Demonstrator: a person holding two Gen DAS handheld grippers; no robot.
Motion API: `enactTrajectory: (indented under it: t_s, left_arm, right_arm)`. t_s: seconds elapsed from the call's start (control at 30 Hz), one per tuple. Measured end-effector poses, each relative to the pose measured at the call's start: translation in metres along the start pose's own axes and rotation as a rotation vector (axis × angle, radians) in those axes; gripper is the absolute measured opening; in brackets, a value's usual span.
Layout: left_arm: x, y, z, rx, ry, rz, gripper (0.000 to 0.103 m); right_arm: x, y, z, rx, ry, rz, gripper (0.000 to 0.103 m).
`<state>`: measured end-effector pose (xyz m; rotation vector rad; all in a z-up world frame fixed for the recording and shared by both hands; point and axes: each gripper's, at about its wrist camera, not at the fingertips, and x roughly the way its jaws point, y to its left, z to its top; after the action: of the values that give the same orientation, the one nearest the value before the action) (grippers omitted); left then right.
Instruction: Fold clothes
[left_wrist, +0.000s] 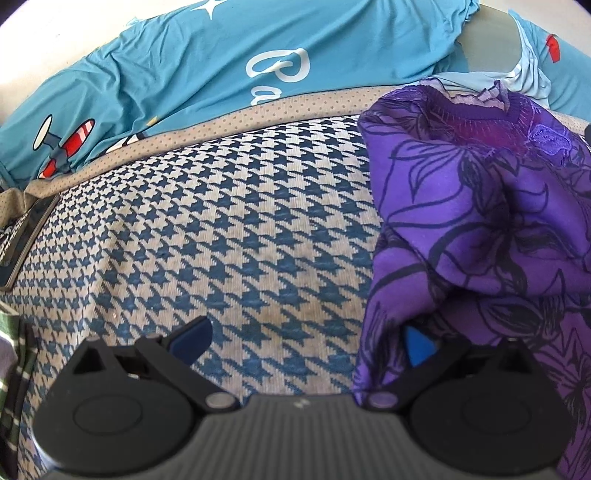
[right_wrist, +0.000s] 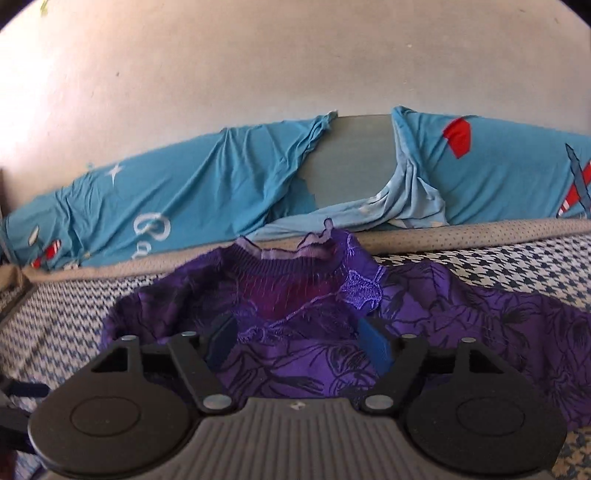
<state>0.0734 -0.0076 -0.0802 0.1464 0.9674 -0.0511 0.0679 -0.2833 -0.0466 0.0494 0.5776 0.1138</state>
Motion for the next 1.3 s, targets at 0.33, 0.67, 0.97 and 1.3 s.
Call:
enactTrajectory:
  t_s: [0.33, 0.67, 0.97, 1.3]
  left_arm:
    - [0.003, 0.006, 0.001, -0.022, 0.021, -0.025, 0.103]
    - [0.004, 0.004, 0.001, -0.014, 0.013, -0.021, 0.103]
    - [0.003, 0.006, 0.0, -0.024, 0.014, -0.026, 0.103]
    - [0.004, 0.01, 0.002, -0.044, 0.022, -0.026, 0.103]
  right_arm:
    - [0.027, -0.01, -0.018, -0.129, 0.128, 0.013, 0.071]
    - [0.03, -0.019, -0.027, -0.087, 0.158, 0.048, 0.019]
    - [-0.008, -0.027, -0.001, 0.014, -0.041, -0.039, 0.006]
    - [-0.042, -0.048, 0.005, 0.072, -0.011, -0.184, 0.002]
